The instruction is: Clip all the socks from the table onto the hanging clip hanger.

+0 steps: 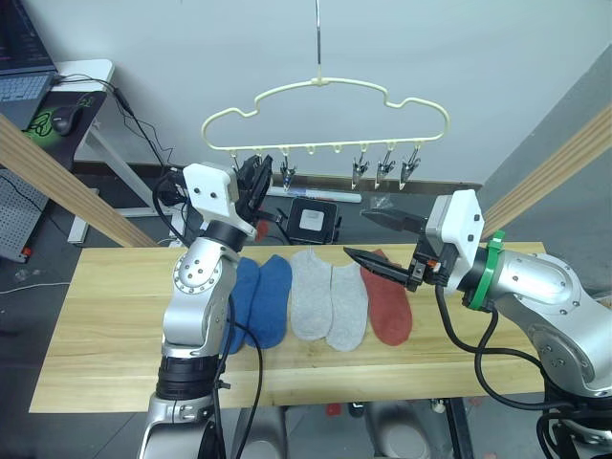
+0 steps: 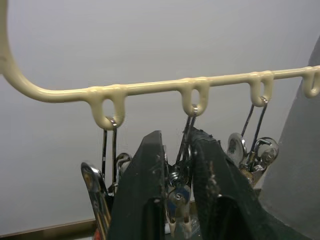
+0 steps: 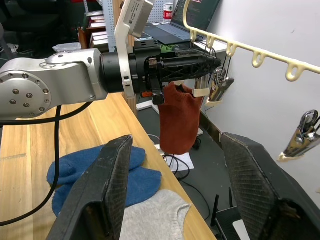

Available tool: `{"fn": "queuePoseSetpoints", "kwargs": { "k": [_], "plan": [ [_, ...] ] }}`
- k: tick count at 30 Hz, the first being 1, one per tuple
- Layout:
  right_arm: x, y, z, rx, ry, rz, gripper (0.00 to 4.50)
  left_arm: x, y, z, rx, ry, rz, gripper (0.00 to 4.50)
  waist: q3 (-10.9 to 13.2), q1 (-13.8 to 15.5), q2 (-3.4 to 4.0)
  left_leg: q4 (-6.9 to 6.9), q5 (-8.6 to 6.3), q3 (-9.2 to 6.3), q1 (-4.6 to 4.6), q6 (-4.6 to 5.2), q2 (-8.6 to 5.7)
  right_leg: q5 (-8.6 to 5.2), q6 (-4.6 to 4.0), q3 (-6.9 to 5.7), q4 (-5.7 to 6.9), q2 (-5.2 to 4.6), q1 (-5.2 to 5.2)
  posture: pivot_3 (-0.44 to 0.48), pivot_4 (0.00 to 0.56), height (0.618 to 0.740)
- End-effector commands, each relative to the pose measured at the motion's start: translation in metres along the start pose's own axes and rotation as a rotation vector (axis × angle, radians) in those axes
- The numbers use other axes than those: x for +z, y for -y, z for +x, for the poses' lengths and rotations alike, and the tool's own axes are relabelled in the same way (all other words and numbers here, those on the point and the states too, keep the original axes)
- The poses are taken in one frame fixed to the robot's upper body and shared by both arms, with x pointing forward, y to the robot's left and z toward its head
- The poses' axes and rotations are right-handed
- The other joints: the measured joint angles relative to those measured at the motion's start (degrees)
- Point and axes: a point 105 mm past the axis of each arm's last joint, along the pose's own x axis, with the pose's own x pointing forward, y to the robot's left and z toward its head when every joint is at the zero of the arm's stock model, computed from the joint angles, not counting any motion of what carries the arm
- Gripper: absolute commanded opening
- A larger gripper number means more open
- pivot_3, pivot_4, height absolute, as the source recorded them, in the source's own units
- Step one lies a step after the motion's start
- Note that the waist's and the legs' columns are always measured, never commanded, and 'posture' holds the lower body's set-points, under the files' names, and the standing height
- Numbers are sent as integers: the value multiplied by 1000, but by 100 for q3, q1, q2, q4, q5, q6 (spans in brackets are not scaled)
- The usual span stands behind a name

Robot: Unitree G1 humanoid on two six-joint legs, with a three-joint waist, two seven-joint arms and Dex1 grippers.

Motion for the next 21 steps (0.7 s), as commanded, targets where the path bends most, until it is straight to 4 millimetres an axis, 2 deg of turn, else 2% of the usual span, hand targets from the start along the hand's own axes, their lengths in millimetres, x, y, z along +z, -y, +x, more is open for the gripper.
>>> {"fn": "queuePoseSetpoints", "kwargs": {
  "k": [1,9,13,15,21],
  "plan": [
    [7,-4,-1,11,27,-38,2922,14,4,-2,-8,49,21,141,0,1,0,0,0,0,0,0,0,0,0,0,0,0,0,-159,308,735],
    [-1,-2,-2,-2,-15,-56,2922,15,4,-5,-24,43,11,139,-2,3,1,1,0,0,0,0,0,0,0,0,0,0,0,-155,304,735],
    [-40,8,-8,-81,-228,-65,2922,19,3,-7,-65,26,-2,139,-7,5,-1,2,0,0,0,0,0,0,0,-1,1,0,1,-151,310,735],
    [-59,14,-11,-148,-303,-17,2922,21,2,-9,-95,14,-8,139,-7,8,-1,4,1,2,0,0,0,0,0,2,2,-1,0,-149,316,735],
    [-101,22,-12,-317,-408,94,2922,28,1,-10,-173,-14,-28,139,-7,6,-1,6,2,1,1,-2,3,0,1,1,7,0,0,-138,339,735]
  ]
}}
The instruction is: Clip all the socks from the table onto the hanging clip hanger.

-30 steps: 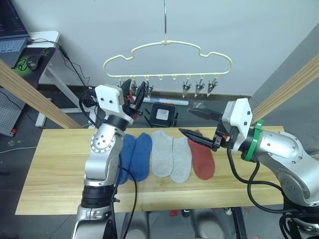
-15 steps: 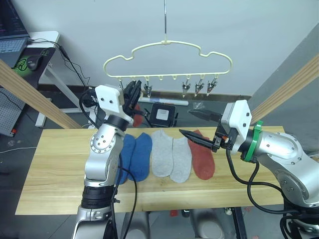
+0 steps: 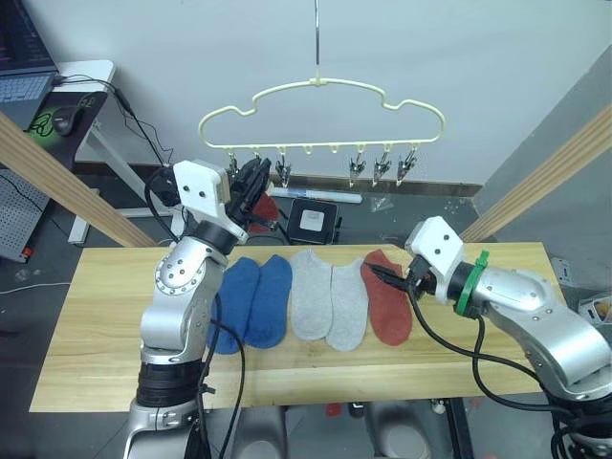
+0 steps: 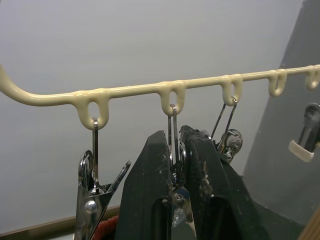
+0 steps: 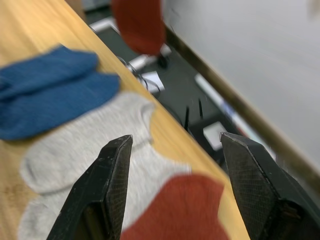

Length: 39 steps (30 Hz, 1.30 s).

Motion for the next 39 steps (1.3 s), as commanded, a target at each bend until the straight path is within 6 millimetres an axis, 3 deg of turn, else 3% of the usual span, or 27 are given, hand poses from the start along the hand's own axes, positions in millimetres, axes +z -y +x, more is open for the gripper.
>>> {"fn": "queuePoseSetpoints", "kwargs": {
  "k": [1,12,18,21,27,32,37,39],
  "plan": [
    [-12,2,7,-76,-28,36,2922,22,4,-2,-56,52,10,139,0,1,0,0,0,0,0,0,0,0,0,1,1,0,0,-138,339,735],
    [-73,22,45,-254,-118,204,2922,31,7,-4,-121,4,-15,139,9,32,9,-3,-1,4,1,2,-1,0,1,6,-6,2,-2,-92,394,735],
    [-81,26,52,-261,-109,275,2922,32,7,-6,-135,-21,-21,139,20,46,19,-9,-1,4,1,2,0,0,1,7,-10,2,-2,-80,404,735],
    [-80,27,51,-258,-99,286,2039,32,7,-7,-143,-30,-28,139,26,47,29,-15,-1,4,3,1,-1,-1,1,9,-11,2,-3,-79,406,735],
    [-70,19,50,-229,-67,290,1,33,6,-7,-157,-44,-52,139,30,47,34,-18,-1,6,3,1,0,-1,2,10,-13,3,-4,-94,405,735],
    [-52,10,42,-170,-20,251,0,33,4,-5,-173,-55,-108,139,32,46,37,-20,-1,8,3,0,-1,-2,3,12,-16,3,-5,-111,395,735],
    [-8,-9,33,-45,88,154,0,37,-3,-3,-180,-67,-181,139,33,29,38,-21,-1,9,2,-1,-1,-3,6,14,-17,5,-8,-129,382,735],
    [19,-16,32,-5,160,54,0,39,-5,-2,-188,-71,-204,139,33,16,38,-21,-1,7,2,-1,0,-4,7,13,-16,9,-9,-136,375,735]
  ]
}}
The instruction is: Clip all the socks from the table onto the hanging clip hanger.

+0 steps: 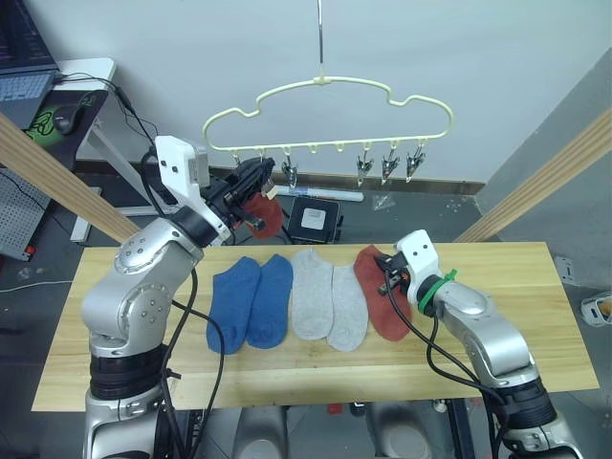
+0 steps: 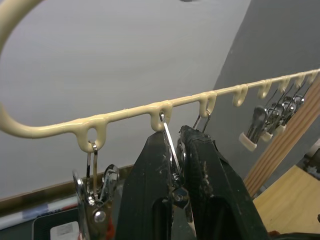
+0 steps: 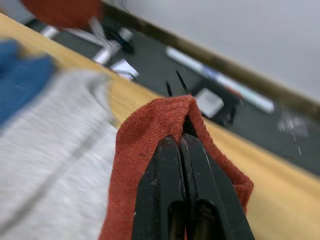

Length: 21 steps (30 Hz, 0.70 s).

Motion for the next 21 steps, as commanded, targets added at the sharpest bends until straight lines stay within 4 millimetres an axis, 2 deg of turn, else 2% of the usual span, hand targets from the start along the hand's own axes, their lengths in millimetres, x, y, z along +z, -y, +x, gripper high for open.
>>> {"fn": "queuePoseSetpoints", "kwargs": {
  "k": [1,4,9,16,21],
  "plan": [
    [48,-24,-4,101,149,-146,0,15,1,-2,-34,29,-16,139,0,-12,0,0,0,0,0,0,0,-1,1,2,0,1,-2,-140,371,735],
    [75,-39,1,148,222,-263,0,17,2,-1,-54,20,-53,139,0,-12,0,0,5,0,0,-8,0,-2,3,2,1,1,-3,-147,362,735],
    [103,-61,22,196,298,-488,0,18,5,0,-84,5,-90,139,-1,-17,-1,-1,9,0,-5,-16,-1,1,-2,1,-4,0,-6,-153,350,735],
    [110,-74,39,222,332,-674,0,19,7,0,-85,9,-87,139,-2,2,-3,-3,11,-2,-14,-22,1,2,-3,5,-7,-5,-10,-143,344,735],
    [113,-79,42,251,355,-779,0,17,10,-1,-94,5,-85,139,-2,-4,-3,0,11,-1,-13,-21,0,2,-4,6,-3,-8,-10,-142,341,735]
  ]
}}
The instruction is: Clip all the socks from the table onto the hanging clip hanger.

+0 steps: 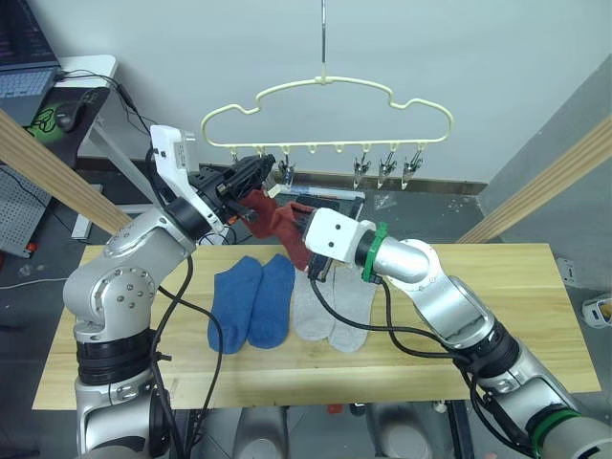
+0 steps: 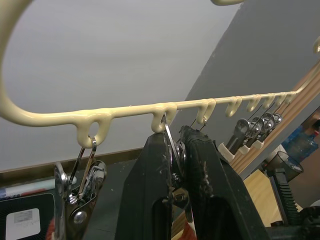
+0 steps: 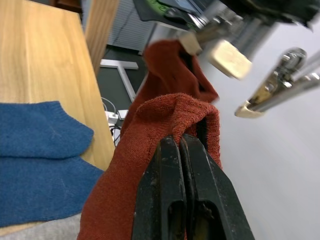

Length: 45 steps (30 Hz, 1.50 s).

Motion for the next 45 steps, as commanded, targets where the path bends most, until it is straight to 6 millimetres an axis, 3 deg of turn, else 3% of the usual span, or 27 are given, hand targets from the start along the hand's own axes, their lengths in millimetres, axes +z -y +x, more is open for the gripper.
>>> {"fn": "queuePoseSetpoints", "kwargs": {
  "k": [1,13,30,40,45],
  "plan": [
    [19,1,2,19,74,-108,0,10,11,-2,-37,34,36,139,0,-3,0,0,0,-1,0,0,0,0,0,-1,0,1,0,-144,341,735],
    [33,7,8,30,125,-201,0,4,13,-4,-46,16,54,139,-1,-9,-1,0,0,-2,1,0,2,1,-2,-2,2,0,0,-148,337,735],
    [39,23,10,-40,157,-243,0,1,11,-7,-42,-6,90,139,-1,-13,-2,0,-2,-1,1,4,5,2,-3,-1,3,0,0,-144,336,735],
    [37,22,12,-43,158,-244,0,1,11,-8,-44,0,82,139,-2,-14,-2,0,-3,-1,1,6,4,2,-3,-1,4,-2,0,-143,333,735],
    [36,21,15,-40,158,-242,0,0,11,-12,-49,-8,85,1765,-2,-12,-3,1,-3,-1,1,5,5,2,-3,-1,4,-3,0,-131,329,735]
  ]
}}
